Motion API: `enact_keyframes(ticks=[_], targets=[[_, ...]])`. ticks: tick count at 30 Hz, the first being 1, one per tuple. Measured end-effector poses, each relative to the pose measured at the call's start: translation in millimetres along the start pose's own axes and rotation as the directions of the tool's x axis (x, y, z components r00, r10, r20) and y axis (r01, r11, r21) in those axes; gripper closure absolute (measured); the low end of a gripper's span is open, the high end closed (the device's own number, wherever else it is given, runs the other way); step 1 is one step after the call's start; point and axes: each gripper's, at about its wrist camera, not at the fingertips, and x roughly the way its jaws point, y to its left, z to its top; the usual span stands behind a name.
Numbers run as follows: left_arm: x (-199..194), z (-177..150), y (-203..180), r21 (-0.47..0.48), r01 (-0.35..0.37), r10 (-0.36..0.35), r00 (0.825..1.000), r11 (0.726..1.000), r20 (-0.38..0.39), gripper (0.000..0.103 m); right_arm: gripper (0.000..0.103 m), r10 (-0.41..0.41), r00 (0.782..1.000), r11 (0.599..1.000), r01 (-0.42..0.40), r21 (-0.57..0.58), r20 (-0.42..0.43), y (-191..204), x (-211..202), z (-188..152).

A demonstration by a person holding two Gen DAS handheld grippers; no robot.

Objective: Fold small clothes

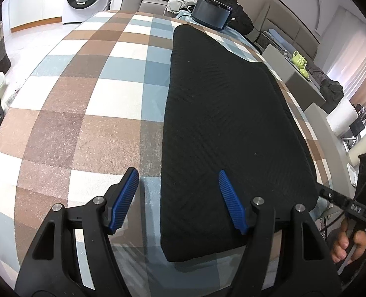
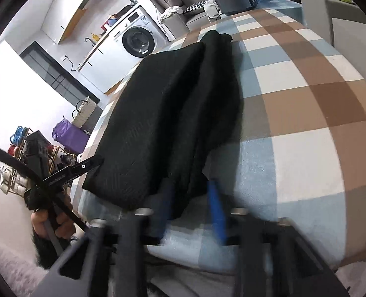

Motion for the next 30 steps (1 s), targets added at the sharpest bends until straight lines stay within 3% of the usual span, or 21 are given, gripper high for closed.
enact_keyframes(ticks=[1,5,9,11,12,13,15,16,17,20,22,25,27,30], targets=[[-1,0,0,0.001,-0.002,0.002,1.0,1.0,0.004,0.038,0.097,-0.005,1.0,1.0,0.006,-0.013,0.017,3,-2,3],[-3,2,2,-0.006,-0.003,0.003,1.0,1.0,0.011,0.038,0.099,0.033,0.983,0.997,-0.021,-0.069,0.178,25,-34,18],[-1,1,4,-0.017,0.006,-0.006,1.0,1.0,0.001,0.038,0.099,-0.032,0.996,0.999,0.034,-0.034,0.084,9,-18,14],[0,1,3,-0.01,0.001,-0.001,1.0,1.0,-0.003,0.038,0.098,-0.032,0.999,0.999,0.032,-0.001,-0.001,0,-6,6],[0,1,3,-0.008,0.002,-0.002,1.0,1.0,-0.003,0.038,0.097,-0.03,1.0,1.0,0.03,0.011,0.0,-3,-6,4],[1,1,2,-0.006,0.006,-0.006,1.0,1.0,-0.005,0.038,0.093,-0.007,1.0,1.0,0.006,0.026,0.027,-4,-12,3],[2,1,1,-0.002,0.012,-0.012,1.0,1.0,-0.008,0.038,0.075,0.024,0.998,0.999,-0.026,0.044,0.06,-6,-21,4],[2,1,0,0.002,0.014,-0.014,1.0,1.0,-0.01,0.038,0.06,0.028,0.996,0.998,-0.032,0.055,0.086,-7,-25,6],[3,1,-1,0.005,0.015,-0.015,1.0,1.0,-0.012,0.038,0.054,0.035,0.994,0.997,-0.042,0.063,0.104,-8,-28,7],[3,0,-3,0.01,0.029,-0.029,0.999,1.0,-0.015,0.038,0.045,0.055,0.994,0.996,-0.063,0.069,0.099,-2,-26,12],[3,-2,-3,0.009,0.037,-0.037,0.999,0.999,-0.016,0.038,0.039,0.028,0.996,0.998,-0.033,0.058,0.083,6,-16,17],[2,-4,-3,0.013,0.039,-0.039,0.999,0.999,-0.012,0.043,0.037,0.027,0.998,0.999,-0.028,0.028,0.057,19,-4,21],[0,-6,-5,0.028,0.041,-0.041,0.999,0.999,-0.009,0.048,0.033,-0.027,0.998,1.0,0.027,-0.005,0.049,28,3,21],[-1,-7,-8,0.062,0.044,-0.044,0.999,0.997,-0.001,0.064,0.034,-0.145,0.989,0.988,0.146,-0.056,0.026,31,15,19]])
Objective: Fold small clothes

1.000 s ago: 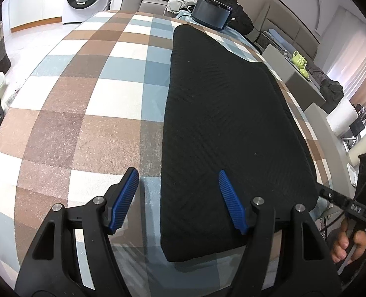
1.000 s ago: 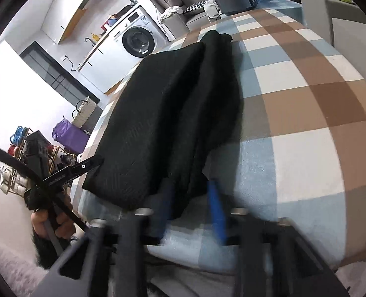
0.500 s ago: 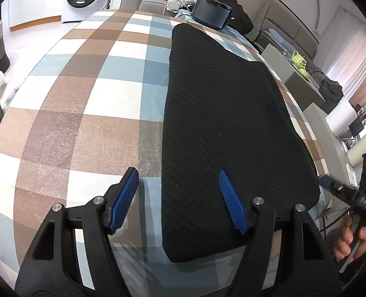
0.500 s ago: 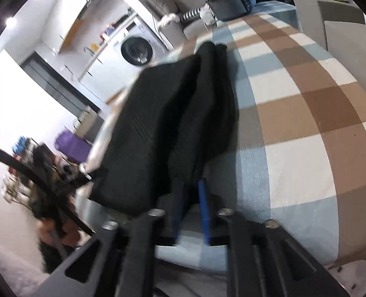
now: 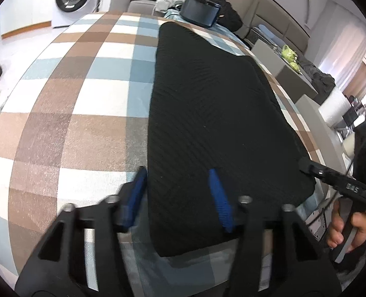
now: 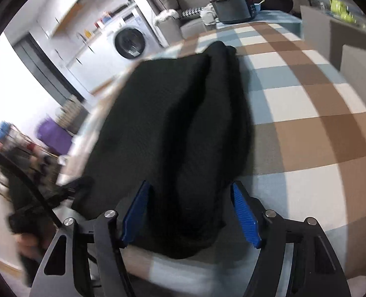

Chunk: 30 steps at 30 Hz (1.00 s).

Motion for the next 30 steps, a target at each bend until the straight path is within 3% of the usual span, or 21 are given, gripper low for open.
enact_keyframes(ticks=[3,4,8,15,24,30], targets=[[-1,-1,-3,0.042,-0.02,0.019,1.0,0.999,0.018,0.079,0.059,0.079,0.996,0.995,-0.077,0.061,-0.031,-12,6,-6],[-1,-1,-3,0.048,-0.024,0.023,0.999,0.999,0.022,0.08,0.065,0.121,0.992,0.989,-0.118,0.087,-0.036,-16,8,-8],[1,2,-3,0.053,-0.023,0.021,0.999,0.998,0.029,0.083,0.079,0.174,0.985,0.977,-0.171,0.128,-0.015,-24,10,-9],[18,28,-2,0.048,-0.05,0.048,0.998,0.998,0.039,0.083,0.081,0.144,0.989,0.987,-0.143,0.08,-0.013,-19,23,12],[59,87,-5,0.069,-0.144,0.14,0.988,0.987,0.063,0.083,0.08,0.065,0.998,0.998,-0.065,0.007,-0.008,-12,58,69],[65,96,4,0.044,-0.133,0.13,0.989,0.99,0.075,0.083,0.079,0.044,0.999,0.999,-0.044,-0.01,0.009,-10,59,71]])
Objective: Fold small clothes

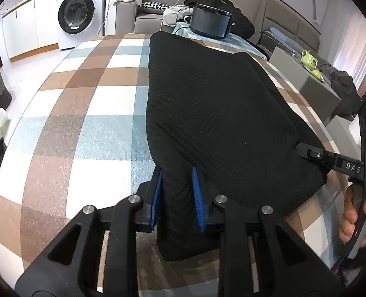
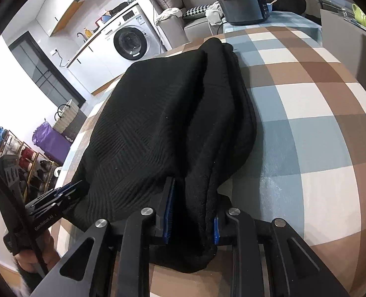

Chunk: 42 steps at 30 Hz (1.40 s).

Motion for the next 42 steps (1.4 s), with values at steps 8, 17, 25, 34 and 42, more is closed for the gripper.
enact_keyframes(ticks=[8,17,25,34,42], targets=[[-19,-9,-3,0.031,-0.064,0.061,0.996,0.997,0.069,0.055,0.034,0.01,0.998,1.0,-0.009,-0.008,0.056,-1,-17,-1],[-88,-35,-9,0.046,-0.072,0.055,0.953,0.996,0.298,0.001,0.0,0.026,0.957,0.988,0.019,-0.151,0.288,20,-78,-23],[-127,-66,-8,0.034,-0.052,0.034,0.914,0.998,0.405,0.001,0.0,0.094,0.922,0.976,-0.01,-0.22,0.376,32,-99,-63],[-131,-93,-4,0.072,-0.077,0.038,0.898,0.994,0.439,0.001,0.0,0.183,0.886,0.961,-0.069,-0.269,0.427,32,-102,-91],[-124,-96,3,0.059,-0.042,0.012,0.899,0.997,0.438,0.001,0.0,0.211,0.88,0.952,-0.086,-0.295,0.425,32,-99,-96]])
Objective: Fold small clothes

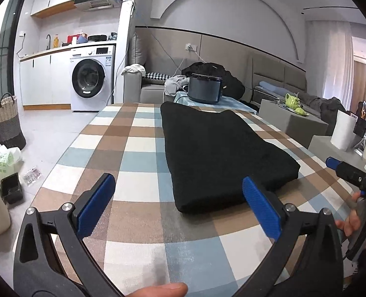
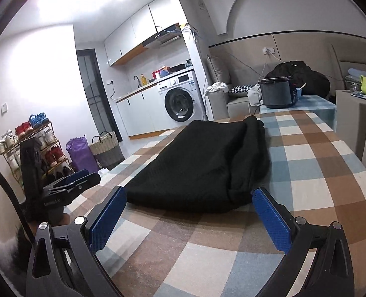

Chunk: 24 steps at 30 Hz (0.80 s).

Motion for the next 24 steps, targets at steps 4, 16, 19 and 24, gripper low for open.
enact_keyframes(ticks=[4,16,19,24], targets=[[6.3,-2.7,1.9,0.009,-0.012,0.012,1.0,1.0,-0.021,0.001,0.0,-0.004,1.0,1.0,0.004,-0.013,-0.002,2.7,1.0,-2.1],[7.5,-3.5,4.0,0.014,-0.013,0.013,1.0,1.0,-0.026,0.001,0.0,0.004,1.0,1.0,-0.004,0.009,0.005,-2.1,-0.6,-3.6],[8.0,-3.8,3.8,0.016,-0.011,0.011,1.0,1.0,-0.026,0.001,0.0,0.007,1.0,1.0,-0.007,0.01,0.004,-1.8,-0.7,-4.0],[7.4,-5.4,3.3,0.019,-0.006,0.007,1.0,1.0,-0.026,0.001,0.0,0.008,1.0,1.0,-0.008,0.009,0.003,-2.2,0.5,-3.9]])
